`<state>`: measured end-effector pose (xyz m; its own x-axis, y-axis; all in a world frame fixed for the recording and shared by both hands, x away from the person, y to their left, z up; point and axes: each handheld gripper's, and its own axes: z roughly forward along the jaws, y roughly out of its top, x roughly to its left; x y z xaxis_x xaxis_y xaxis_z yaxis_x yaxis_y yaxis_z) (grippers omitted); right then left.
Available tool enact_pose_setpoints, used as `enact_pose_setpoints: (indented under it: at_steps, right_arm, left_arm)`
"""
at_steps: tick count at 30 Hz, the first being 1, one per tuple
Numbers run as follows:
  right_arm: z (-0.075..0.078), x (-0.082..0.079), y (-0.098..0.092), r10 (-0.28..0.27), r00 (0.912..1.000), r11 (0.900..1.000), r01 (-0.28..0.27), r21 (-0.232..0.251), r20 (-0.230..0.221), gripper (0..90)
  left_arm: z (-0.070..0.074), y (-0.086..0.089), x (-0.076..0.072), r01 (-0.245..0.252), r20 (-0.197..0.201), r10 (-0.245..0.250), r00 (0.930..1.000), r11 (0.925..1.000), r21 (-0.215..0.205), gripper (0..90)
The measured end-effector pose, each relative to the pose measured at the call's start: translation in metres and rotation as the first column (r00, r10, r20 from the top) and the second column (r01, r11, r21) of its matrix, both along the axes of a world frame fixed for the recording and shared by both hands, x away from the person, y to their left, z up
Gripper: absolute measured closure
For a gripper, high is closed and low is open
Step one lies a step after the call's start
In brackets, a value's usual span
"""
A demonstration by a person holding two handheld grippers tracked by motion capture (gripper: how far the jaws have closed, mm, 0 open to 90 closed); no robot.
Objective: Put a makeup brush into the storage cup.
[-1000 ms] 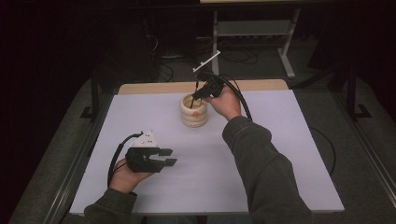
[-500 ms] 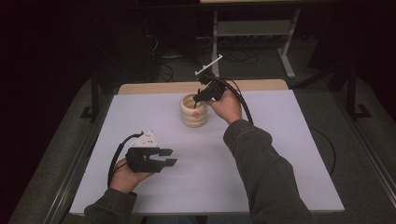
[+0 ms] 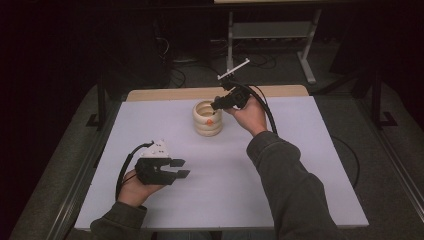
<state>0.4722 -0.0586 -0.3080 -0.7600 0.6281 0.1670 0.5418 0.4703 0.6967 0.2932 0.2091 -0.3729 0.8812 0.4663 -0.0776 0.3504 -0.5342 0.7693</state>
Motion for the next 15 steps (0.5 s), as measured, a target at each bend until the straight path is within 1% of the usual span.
enact_pose_setpoints:
  at_steps: [2,4,5,6,9,10,11,13,14,15]
  right_arm:
    - [0.001,-0.003,-0.004,-0.003,1.0000,1.000,0.003,0.007,0.000,67.8]
    - [0.000,-0.005,-0.009,0.004,0.9999,1.000,-0.004,0.010,0.015,65.7]
    - [0.001,-0.006,-0.010,-0.003,1.0000,1.000,0.003,0.019,0.005,65.4]
    - [0.001,-0.007,-0.013,0.000,1.0000,1.000,0.000,0.018,0.008,64.6]
    - [0.000,-0.010,-0.019,-0.012,0.9999,0.999,0.012,0.040,-0.003,62.0]
    - [-0.002,-0.011,-0.021,-0.009,0.9999,0.999,0.009,0.041,0.007,61.2]
    - [-0.002,-0.013,-0.024,-0.016,0.9999,0.999,0.016,0.047,-0.005,60.7]
    - [-0.003,-0.014,-0.027,-0.019,0.9998,0.999,0.019,0.047,-0.003,59.7]
    - [-0.003,-0.015,-0.029,-0.012,0.9999,0.999,0.012,0.052,0.006,59.4]
    - [-0.003,-0.017,-0.031,-0.015,0.9999,0.998,0.015,0.057,-0.003,59.0]
  left_arm:
    - [0.000,-0.001,0.000,0.000,-0.002,0.000,1.0000,1.0000,-0.001,56.2]
    - [0.000,-0.001,0.000,0.001,-0.002,-0.001,1.0000,1.0000,0.003,55.9]
    - [-0.001,-0.001,0.000,0.001,-0.003,-0.001,1.0000,1.0000,0.003,55.7]
    - [-0.001,-0.001,0.000,0.000,-0.005,0.000,1.0000,1.0000,0.003,55.6]
    - [-0.001,-0.001,0.001,-0.002,-0.007,0.002,1.0000,1.0000,0.001,55.2]
    - [-0.001,-0.001,0.001,-0.003,-0.002,0.003,1.0000,1.0000,0.004,55.1]
    - [-0.001,-0.001,0.001,-0.004,0.000,0.004,1.0000,1.0000,0.003,54.9]
    - [-0.001,-0.001,0.001,-0.011,-0.006,0.011,0.9999,0.9999,-0.004,54.3]
    - [-0.001,-0.001,0.001,-0.012,-0.006,0.012,0.9999,0.9999,-0.004,54.2]
    - [-0.001,-0.001,0.001,-0.012,-0.005,0.012,0.9999,0.9999,-0.006,54.0]
